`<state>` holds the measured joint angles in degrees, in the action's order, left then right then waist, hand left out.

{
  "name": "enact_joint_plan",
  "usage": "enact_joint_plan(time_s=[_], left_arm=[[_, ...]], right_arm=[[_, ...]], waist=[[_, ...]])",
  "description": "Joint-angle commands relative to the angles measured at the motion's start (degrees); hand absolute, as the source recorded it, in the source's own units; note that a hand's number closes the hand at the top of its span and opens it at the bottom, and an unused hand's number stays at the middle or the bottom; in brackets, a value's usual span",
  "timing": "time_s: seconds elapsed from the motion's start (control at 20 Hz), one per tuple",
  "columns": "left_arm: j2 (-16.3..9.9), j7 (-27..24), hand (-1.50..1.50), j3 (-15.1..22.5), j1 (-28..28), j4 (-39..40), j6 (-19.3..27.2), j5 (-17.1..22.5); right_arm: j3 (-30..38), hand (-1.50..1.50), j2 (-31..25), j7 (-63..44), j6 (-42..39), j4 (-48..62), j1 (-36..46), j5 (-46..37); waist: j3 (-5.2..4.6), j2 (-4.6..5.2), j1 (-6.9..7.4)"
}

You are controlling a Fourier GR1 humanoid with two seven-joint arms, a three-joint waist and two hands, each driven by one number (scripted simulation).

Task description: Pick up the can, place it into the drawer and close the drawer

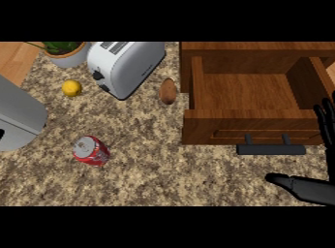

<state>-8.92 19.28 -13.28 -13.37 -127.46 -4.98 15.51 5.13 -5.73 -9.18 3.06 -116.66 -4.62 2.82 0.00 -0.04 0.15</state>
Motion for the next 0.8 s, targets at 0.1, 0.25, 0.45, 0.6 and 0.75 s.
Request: enact_joint_plan(time_s=[0.1,0.25,0.45,0.6,0.75], left_arm=[[1.23,1.12,-1.50,0.69,2.37,3.66,-1.19,-1.36],[2.09,0.06,-1.50,1.24,2.90,6.09,-1.78,-2.75],[7.24,-4.67,-1.50,8.97,2.26,10.12,1.11,-13.38],[7.09,-9.97,-1.50,6.53,-1.48,13.98,-1.55,-11.79],[7.76,-15.25,-1.50,7.86,2.65,23.54,0.00,-14.88]], right_arm=[[0.54,-1.50,0.95,2.64,-1.63,0.10,-3.22,0.33],[-0.09,-1.50,1.77,1.81,-0.58,-0.71,-2.14,-1.18],[2.61,-1.50,-0.47,-2.04,-1.44,-1.54,0.28,1.14],[1.14,-1.50,2.00,4.74,-3.04,-2.38,-6.13,0.10],[4.42,-1.50,-1.39,-1.66,-3.60,-5.72,-3.33,2.68]], waist=[[0.00,0.01,-0.20],[-0.01,0.01,-0.16],[-0.01,0.04,-0.25],[-0.01,-0.01,-0.22],[-0.03,0.05,-0.52]])
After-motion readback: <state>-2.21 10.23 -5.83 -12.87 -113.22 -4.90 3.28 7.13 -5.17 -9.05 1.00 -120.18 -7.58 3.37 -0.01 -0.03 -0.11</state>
